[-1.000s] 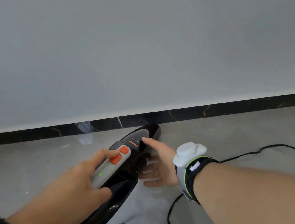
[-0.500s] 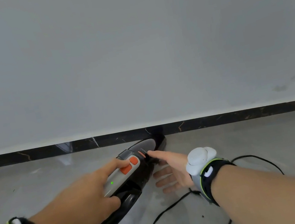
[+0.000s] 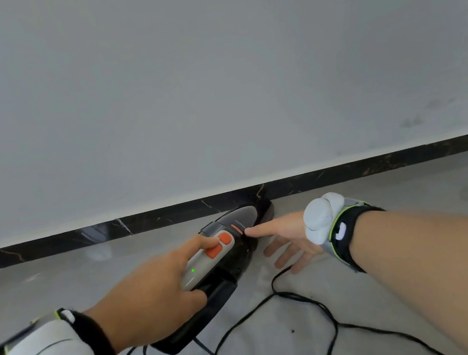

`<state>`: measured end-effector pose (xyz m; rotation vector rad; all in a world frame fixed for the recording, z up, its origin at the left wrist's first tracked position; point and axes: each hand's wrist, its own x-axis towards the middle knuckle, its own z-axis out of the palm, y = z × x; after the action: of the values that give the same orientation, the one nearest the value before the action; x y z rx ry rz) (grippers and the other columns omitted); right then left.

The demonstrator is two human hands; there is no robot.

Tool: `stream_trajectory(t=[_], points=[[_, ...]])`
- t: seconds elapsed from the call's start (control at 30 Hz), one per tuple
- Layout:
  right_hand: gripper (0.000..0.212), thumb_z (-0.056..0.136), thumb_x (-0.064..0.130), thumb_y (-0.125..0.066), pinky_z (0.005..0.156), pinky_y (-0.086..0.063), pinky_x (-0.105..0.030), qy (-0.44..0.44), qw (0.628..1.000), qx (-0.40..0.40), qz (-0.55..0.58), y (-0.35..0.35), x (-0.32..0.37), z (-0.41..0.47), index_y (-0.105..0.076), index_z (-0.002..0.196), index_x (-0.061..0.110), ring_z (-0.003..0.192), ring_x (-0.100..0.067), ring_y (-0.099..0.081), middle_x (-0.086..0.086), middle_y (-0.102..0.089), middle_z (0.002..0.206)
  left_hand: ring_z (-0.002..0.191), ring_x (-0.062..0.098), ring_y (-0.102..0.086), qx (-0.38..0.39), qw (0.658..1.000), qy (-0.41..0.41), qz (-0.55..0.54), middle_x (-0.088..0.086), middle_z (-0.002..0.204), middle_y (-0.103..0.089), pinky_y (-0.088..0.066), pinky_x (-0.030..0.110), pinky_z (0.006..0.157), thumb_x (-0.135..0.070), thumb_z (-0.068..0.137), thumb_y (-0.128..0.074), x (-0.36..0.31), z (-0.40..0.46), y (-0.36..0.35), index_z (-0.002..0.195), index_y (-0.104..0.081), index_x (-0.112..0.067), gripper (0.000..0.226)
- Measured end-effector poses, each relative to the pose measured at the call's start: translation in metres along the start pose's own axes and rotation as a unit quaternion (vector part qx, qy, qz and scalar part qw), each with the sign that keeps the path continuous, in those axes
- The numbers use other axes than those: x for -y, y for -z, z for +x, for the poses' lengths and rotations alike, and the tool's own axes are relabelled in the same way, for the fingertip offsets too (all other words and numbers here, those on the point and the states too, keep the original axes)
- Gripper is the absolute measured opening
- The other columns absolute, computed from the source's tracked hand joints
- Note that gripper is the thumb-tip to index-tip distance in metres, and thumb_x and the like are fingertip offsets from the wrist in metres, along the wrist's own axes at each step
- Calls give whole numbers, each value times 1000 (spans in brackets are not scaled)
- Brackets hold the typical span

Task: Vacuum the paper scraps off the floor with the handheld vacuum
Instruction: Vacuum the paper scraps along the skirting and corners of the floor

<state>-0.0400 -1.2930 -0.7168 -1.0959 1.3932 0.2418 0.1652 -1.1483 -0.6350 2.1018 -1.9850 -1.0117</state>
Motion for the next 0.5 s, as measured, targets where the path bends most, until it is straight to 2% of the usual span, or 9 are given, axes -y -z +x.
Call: stream_trajectory(t=[0.07,0.17,0.33,0.4,0.5], points=[[63,87,61,-69,107,-49,-53,-13,999,0,-35,16,-6,-5,-48,133,23,115,-29,-65,-3,-62,133,42,5,-49,0,1000,-1,7,-4,62,-51,-38,14,44,-23,86,-61,-16,8,-6,132,-36,-57,62],[64,91,56,-68,111,-45,-55,-27,993,10,-115,50,-11,-12,-46,141,22,126,-29,-61,-3,-58,143,45,6,-50,0,1000,0,24,-6,66,-53,-39,13,45,-23,87,-60,-41,17,-13,134,-35,-57,63],[69,95,48,-67,109,-48,-52,22,976,-7,-215,101,-20,-21,-41,152,19,128,-29,-60,-4,-57,145,40,1,-50,11,999,19,22,-4,65,-51,-39,13,43,-22,88,-59,-78,32,-19,131,-35,-59,62],[69,94,54,-65,107,-51,-50,54,974,5,-220,114,-34,-18,-45,150,20,125,-28,-62,-3,-59,142,38,1,-50,12,1000,25,14,-2,63,-49,-39,14,42,-21,89,-59,-94,37,-24,129,-36,-59,60],[74,93,63,-59,102,-54,-45,69,984,38,-161,118,-56,-9,-45,151,19,124,-27,-62,-3,-58,140,38,0,-50,6,999,27,16,-2,63,-49,-38,14,42,-20,88,-60,-110,41,-29,131,-36,-59,62]])
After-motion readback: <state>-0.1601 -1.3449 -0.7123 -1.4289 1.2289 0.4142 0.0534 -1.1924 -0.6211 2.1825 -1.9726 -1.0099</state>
